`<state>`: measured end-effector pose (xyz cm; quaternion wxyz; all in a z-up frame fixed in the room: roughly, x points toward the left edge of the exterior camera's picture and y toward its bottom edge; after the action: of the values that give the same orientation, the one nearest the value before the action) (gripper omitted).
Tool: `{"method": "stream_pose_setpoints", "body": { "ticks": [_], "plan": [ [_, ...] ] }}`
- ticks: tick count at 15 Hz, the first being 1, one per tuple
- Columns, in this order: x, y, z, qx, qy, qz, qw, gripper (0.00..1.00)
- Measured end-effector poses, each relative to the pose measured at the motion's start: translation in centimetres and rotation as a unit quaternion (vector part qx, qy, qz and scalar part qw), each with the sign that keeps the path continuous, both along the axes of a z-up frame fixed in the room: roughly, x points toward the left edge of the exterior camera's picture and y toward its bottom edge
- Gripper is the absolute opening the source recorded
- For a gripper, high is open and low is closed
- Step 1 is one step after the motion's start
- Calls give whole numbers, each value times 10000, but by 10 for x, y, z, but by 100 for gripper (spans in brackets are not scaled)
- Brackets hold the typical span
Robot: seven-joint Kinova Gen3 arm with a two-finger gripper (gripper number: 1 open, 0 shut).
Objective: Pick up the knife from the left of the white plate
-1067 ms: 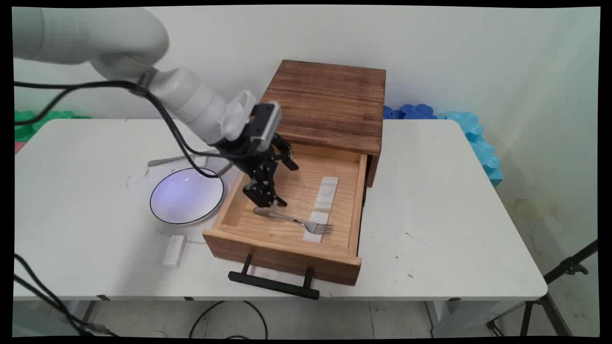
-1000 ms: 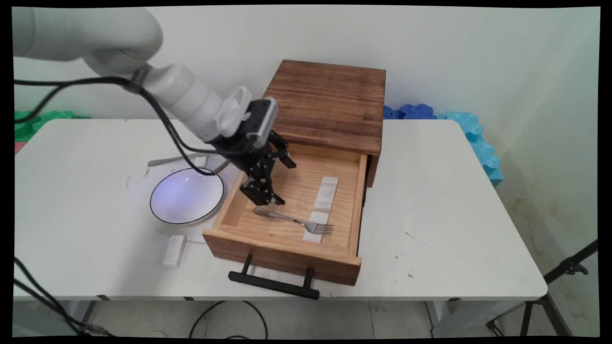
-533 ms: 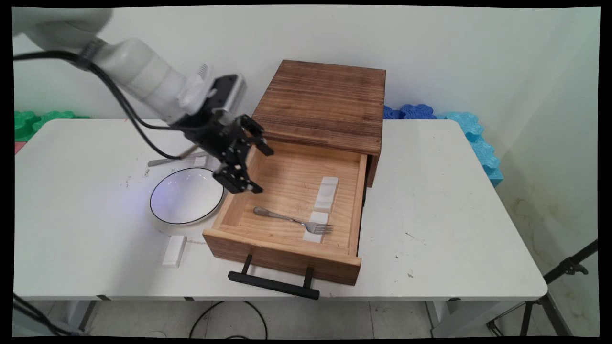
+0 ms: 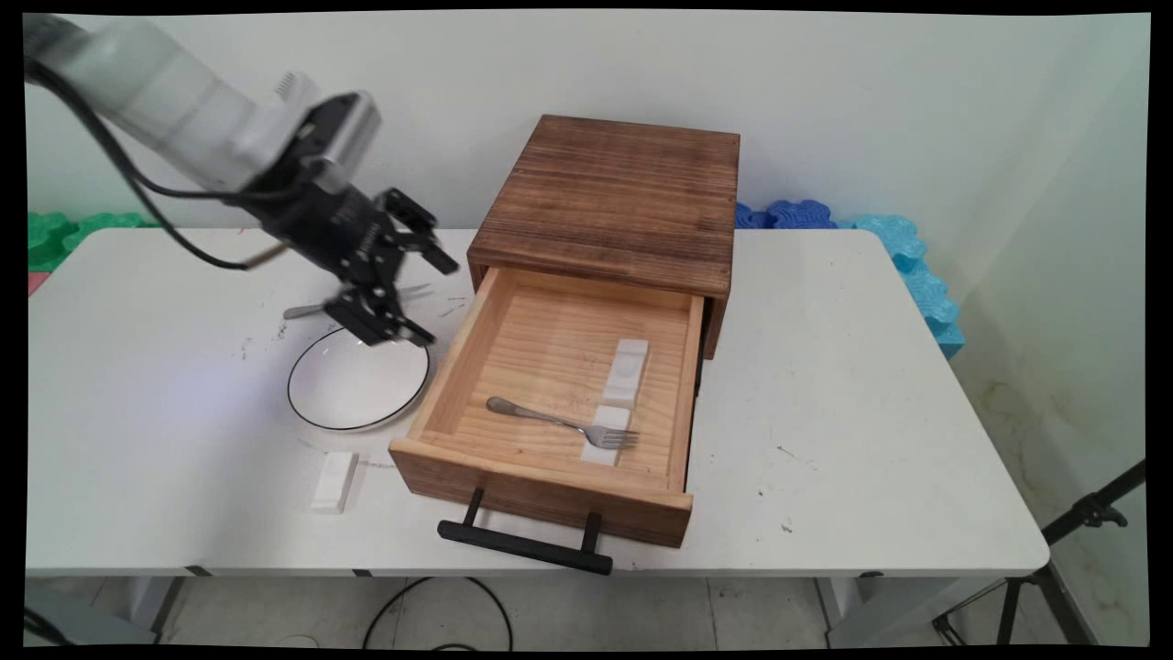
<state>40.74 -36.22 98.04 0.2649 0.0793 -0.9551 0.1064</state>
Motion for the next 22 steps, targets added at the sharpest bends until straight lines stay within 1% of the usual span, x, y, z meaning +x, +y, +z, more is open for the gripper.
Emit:
{"method": "stream_pose_setpoints", "body": {
  "ticks": [4, 7, 10, 17, 22],
  "plan": [
    [41, 11, 17, 88, 26, 201, 9998, 100],
    [72, 18, 24, 173, 37, 386, 9991, 100],
    [98, 19, 27, 245, 35, 582, 9980, 100],
    [151, 0, 22, 346, -53, 1099, 9933, 100],
    [184, -22, 10, 377, -153, 1441, 9887, 100]
  ]
}}
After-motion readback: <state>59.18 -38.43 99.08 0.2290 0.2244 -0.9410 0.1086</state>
